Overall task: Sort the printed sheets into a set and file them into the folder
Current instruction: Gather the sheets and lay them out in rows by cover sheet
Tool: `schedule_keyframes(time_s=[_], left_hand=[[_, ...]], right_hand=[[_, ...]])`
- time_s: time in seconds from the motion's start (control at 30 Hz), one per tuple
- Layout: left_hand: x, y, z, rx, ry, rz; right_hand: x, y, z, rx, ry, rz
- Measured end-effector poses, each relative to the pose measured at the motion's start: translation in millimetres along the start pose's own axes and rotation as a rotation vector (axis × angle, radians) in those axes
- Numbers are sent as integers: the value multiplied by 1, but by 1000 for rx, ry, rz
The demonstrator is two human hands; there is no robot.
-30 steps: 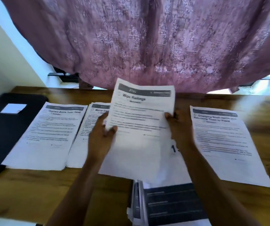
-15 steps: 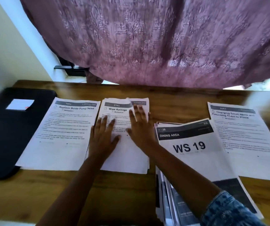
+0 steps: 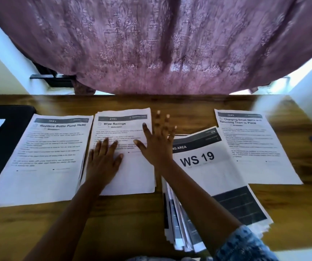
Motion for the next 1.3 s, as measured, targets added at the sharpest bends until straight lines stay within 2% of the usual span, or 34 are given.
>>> schedule_keyframes(time_s=[0.07,0.2,0.3,0.4,0.5,0.57,0.67,0.83,0.93,1.0,1.07,1.17,1.23,1.27,1.3], left_hand=[[10,-9,4,6,-15,13],[87,-36,-7,167,126,-73],[158,-26,-28,111,225,-182],[196,5,-39,13,279,-166],[197,30,-42,-61,246,-138],[197,36,-41,-62,267,-95],[201,35,-40,-78,267,-76],[214,36,-43,-26,156,-68],[220,35,-39,-1,37,-105],[234,26,-37,54,-1,-279],[267,16,-33,87,-19,-623],[303,14,-21,22,-138,-1047],[321,25,-8,-44,-209,-1160],[331,31,-3,-69,-214,-1177],[341,36,2,-85,-213,-1183]], right_hand=[[32,-30,-13,127,94,38],[122,-61,-54,167,402,117],[180,-63,-80,142,639,143],[222,-55,-96,50,738,336],[242,-52,-98,-30,716,608],[247,-54,-97,-31,685,675],[254,-58,-95,-13,601,622],[271,-63,-95,-49,414,544],[278,-71,-98,-4,357,658],[290,-78,-98,49,370,770],[312,-90,-99,101,397,958],[341,-102,-96,71,507,1179],[369,-108,-94,69,552,1208],[387,-114,-94,113,556,1171],[410,-115,-93,160,549,1032]])
Point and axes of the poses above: each hand's wrist, its own z-axis towards the middle knuckle, its own y-axis out of the palm, x = y × z, the point moved 5 cm from there along z, towards the middle knuckle, and after that the axes turned 1 degree about -y, right-handed, at the moved point
